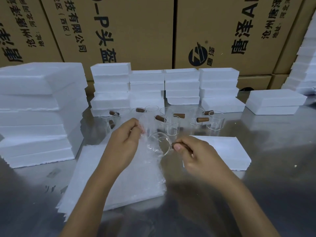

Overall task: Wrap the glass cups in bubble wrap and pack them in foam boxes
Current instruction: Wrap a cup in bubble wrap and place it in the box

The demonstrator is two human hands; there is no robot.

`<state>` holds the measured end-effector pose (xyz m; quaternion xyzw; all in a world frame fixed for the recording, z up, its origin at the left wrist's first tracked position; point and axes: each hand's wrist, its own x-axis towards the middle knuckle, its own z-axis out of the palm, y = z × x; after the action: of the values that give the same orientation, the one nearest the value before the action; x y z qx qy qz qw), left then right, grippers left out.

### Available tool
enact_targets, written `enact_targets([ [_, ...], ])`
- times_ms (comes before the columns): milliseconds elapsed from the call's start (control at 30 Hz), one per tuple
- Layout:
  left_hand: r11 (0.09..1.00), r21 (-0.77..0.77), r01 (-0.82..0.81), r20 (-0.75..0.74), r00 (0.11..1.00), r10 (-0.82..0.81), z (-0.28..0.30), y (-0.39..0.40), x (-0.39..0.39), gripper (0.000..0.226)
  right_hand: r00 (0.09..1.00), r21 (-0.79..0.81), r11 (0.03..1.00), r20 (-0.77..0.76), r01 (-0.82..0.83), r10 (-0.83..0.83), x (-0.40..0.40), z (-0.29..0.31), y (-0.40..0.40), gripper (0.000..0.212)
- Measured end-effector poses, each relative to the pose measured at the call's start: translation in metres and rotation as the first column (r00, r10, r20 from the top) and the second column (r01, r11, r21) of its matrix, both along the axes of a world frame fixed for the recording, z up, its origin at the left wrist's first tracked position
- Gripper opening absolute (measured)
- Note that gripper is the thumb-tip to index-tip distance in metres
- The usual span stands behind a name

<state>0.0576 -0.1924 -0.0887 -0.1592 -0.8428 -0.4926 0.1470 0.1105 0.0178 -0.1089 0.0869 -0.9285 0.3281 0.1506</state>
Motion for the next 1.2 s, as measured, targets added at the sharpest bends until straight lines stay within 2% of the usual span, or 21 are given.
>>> enact_targets([
  [133,0.999,0.029,0.022,-0.063,0.998,-0.02,-0.001,0.012,0.006,0.029,0.987,0.154,0.988,-0.152,-0.02,0.044,0.003,0.003,-0.007,0.009],
  [200,0.999,0.041,0.017,-0.102,0.995,-0.013,-0.002,0.017,0.008,0.029,0.982,0.155,0.988,-0.187,0.025,0.005,0.003,0.003,-0.008,0.009],
  [267,0.998,0.053,0.014,-0.158,0.987,-0.005,-0.002,0.02,0.009,0.031,0.991,0.009,0.998,-0.12,0.058,-0.057,0.002,0.003,-0.008,0.012],
  [333,0.997,0.076,0.013,-0.206,0.979,0.003,-0.002,0.021,0.01,0.03,0.993,-0.286,0.953,0.081,0.101,-0.081,-0.002,0.005,-0.008,0.022],
  [367,0.997,0.083,0.006,-0.221,0.975,0.012,-0.002,0.021,0.01,0.029,0.979,-0.44,0.886,0.192,0.145,-0.064,-0.004,0.006,-0.008,0.028],
  [433,0.996,0.088,-0.009,-0.231,0.973,0.029,-0.002,0.022,0.01,0.028,0.933,-0.701,0.675,0.356,0.23,0.052,-0.005,0.01,-0.006,0.038],
  [500,0.996,0.094,-0.012,-0.206,0.978,0.031,-0.004,0.023,0.01,0.028,0.902,-0.857,0.463,0.364,0.227,0.232,-0.003,0.016,0.0,0.038],
  [567,0.993,0.117,0.0,-0.156,0.988,0.018,-0.005,0.024,0.009,0.029,0.86,-0.915,0.366,0.321,0.172,0.397,0.0,0.019,0.008,0.037],
  [633,0.987,0.16,0.015,-0.106,0.994,0.002,-0.005,0.024,0.008,0.03,0.823,-0.91,0.392,0.325,0.137,0.466,0.002,0.021,0.011,0.04],
  [667,0.983,0.184,0.023,-0.09,0.996,-0.006,-0.004,0.024,0.008,0.029,0.819,-0.875,0.465,0.363,0.135,0.444,0.003,0.02,0.012,0.041],
  [733,0.972,0.233,0.039,-0.071,0.997,-0.023,-0.002,0.023,0.008,0.027,0.842,-0.725,0.669,0.457,0.167,0.285,0.002,0.018,0.011,0.045],
  [800,0.96,0.275,0.054,-0.057,0.998,-0.04,0.0,0.023,0.01,0.025,0.883,-0.555,0.801,0.464,0.225,0.074,-0.001,0.014,0.007,0.048],
  [867,0.956,0.282,0.086,-0.047,0.996,-0.076,0.003,0.023,0.012,0.022,0.919,-0.478,0.837,0.387,0.267,-0.072,-0.003,0.009,0.001,0.047],
  [900,0.958,0.265,0.108,-0.04,0.994,-0.101,0.004,0.024,0.013,0.021,0.93,-0.502,0.818,0.354,0.279,-0.1,-0.005,0.006,-0.002,0.045],
  [967,0.963,0.22,0.157,-0.02,0.988,-0.156,0.004,0.026,0.017,0.019,0.935,-0.647,0.704,0.348,0.292,-0.068,-0.007,0.004,-0.007,0.043],
  [1000,0.964,0.195,0.181,-0.011,0.983,-0.183,0.004,0.027,0.018,0.018,0.931,-0.747,0.599,0.365,0.29,0.004,-0.007,0.004,-0.008,0.041],
  [1067,0.967,0.13,0.22,-0.014,0.975,-0.221,0.003,0.03,0.021,0.017,0.902,-0.909,0.301,0.364,0.289,0.232,-0.006,0.005,-0.009,0.037],
  [1133,0.972,0.057,0.23,-0.047,0.973,-0.228,0.002,0.033,0.022,0.021,0.865,-0.953,0.049,0.292,0.299,0.407,-0.006,0.006,-0.007,0.036],
  [1200,0.979,0.003,0.203,-0.085,0.976,-0.202,-0.001,0.034,0.022,0.026,0.852,-0.953,-0.062,0.234,0.296,0.468,-0.006,0.006,-0.005,0.037],
])
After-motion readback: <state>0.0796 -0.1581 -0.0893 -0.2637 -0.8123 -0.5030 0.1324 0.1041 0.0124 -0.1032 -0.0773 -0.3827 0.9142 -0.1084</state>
